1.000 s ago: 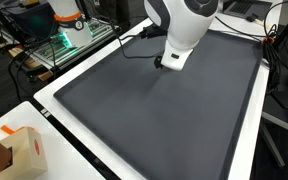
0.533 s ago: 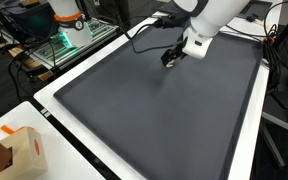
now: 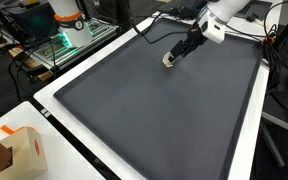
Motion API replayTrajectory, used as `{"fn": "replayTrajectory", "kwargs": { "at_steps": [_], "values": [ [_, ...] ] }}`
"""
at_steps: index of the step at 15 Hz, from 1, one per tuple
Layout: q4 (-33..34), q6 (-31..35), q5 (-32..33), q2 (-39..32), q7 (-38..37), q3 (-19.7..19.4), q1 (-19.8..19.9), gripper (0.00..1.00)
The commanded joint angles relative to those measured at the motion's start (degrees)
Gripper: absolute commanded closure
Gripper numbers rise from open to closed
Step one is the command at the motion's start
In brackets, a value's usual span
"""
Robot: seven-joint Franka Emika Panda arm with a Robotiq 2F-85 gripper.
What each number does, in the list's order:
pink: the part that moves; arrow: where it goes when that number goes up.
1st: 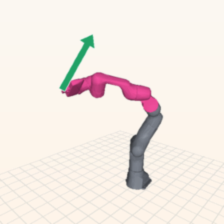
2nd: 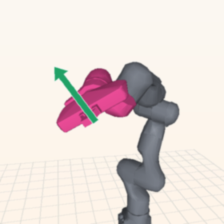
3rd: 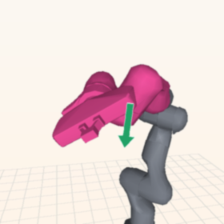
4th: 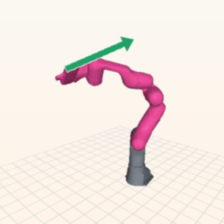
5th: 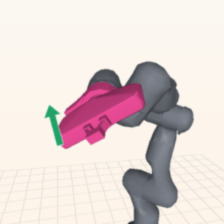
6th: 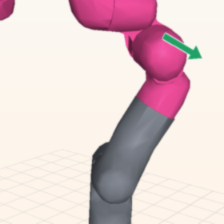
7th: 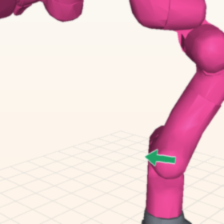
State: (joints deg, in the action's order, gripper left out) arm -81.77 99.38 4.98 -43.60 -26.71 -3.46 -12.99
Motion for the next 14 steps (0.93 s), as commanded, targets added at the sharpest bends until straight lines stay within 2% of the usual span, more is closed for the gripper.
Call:
{"fn": "replayTrajectory", "kwargs": {
  "at_steps": [1, 9, 14],
  "values": [
    [2.9, -2.0, 7.5, -1.8, -2.7, -1.3, -4.1, 0.0],
    [2.2, -2.6, 20.7, -2.5, -9.1, -1.6, -11.5, 0.0],
    [1.6, -4.9, 27.0, -3.4, -13.5, -1.6, -14.5, 0.0]
  ]
}}
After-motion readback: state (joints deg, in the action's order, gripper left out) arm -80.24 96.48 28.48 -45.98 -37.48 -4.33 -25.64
